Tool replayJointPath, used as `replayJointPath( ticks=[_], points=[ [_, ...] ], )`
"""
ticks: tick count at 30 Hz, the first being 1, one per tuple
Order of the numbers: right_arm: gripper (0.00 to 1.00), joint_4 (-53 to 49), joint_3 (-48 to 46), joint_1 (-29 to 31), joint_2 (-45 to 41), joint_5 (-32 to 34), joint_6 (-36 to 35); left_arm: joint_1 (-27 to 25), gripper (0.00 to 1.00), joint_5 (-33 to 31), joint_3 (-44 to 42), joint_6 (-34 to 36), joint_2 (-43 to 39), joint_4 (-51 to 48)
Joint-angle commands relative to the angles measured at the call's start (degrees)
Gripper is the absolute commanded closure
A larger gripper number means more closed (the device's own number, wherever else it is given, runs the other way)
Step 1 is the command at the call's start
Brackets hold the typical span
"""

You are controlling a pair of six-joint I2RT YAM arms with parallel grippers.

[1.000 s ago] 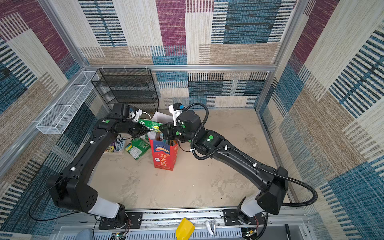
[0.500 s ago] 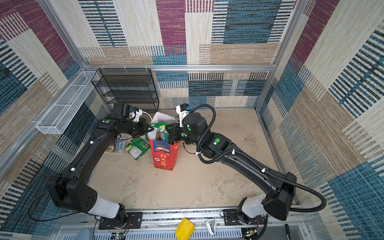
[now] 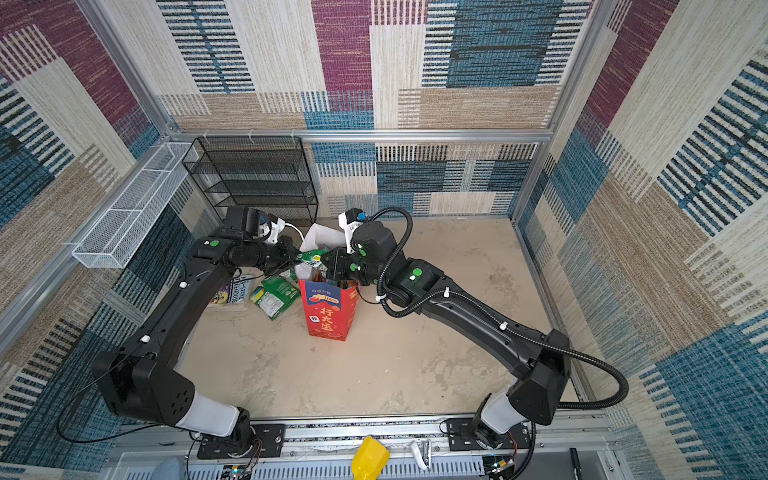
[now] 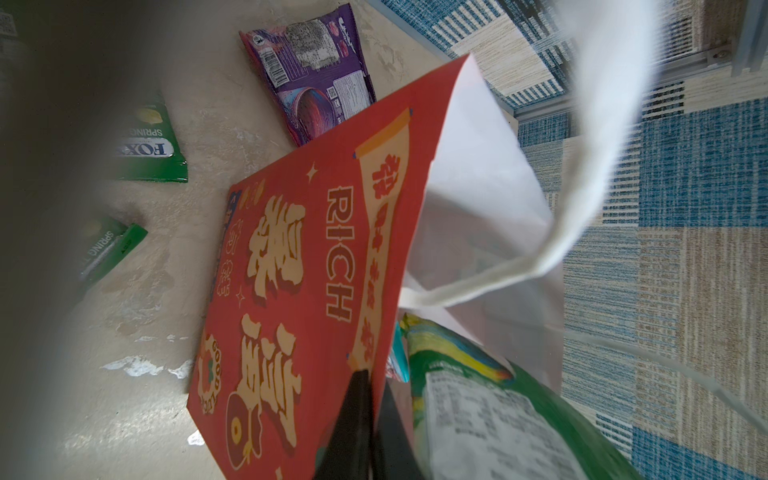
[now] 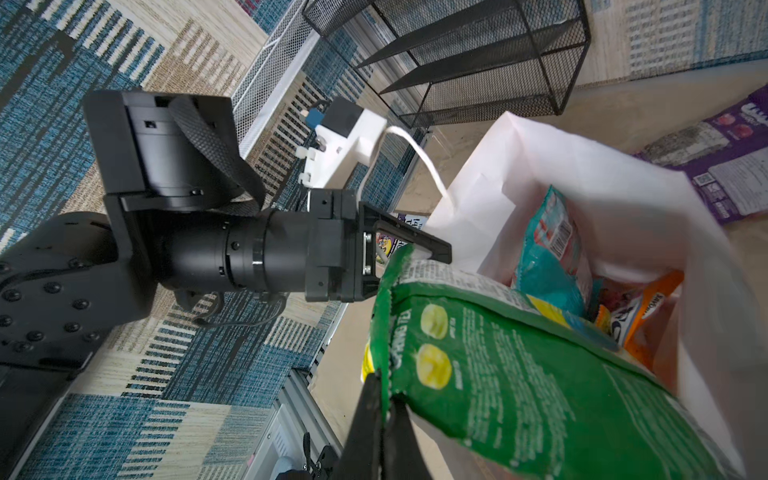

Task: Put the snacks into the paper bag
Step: 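Lower the green packet into the paper bag and open the right gripper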

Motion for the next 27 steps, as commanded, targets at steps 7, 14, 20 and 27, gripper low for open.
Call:
replayJointPath(
  ticks=[7, 14, 20, 27],
  points=[
    [0.98, 0.17, -1.93, -0.01, 1.04, -1.35, -0.46, 0.39, 0.92, 2.22, 0.02, -1.06, -0.39, 2.87],
    [0.80, 0.25, -3.20, -0.01, 1.38, -2.14, -0.64, 0.40, 0.92, 2.14, -0.01, -1.11, -0.45, 2.92],
    [0.64, -0.14, -1.42, 0.01, 0.03, -2.08, -2.11, 0.39, 0.92, 2.20, -0.06, -1.15, -0.26, 2.94],
    [0.57, -3.68, 1.87, -0.01, -1.42, 0.83, -4.29, 0.49, 0.92, 1.97, -0.18, -1.15, -0.34, 2.93]
  ],
)
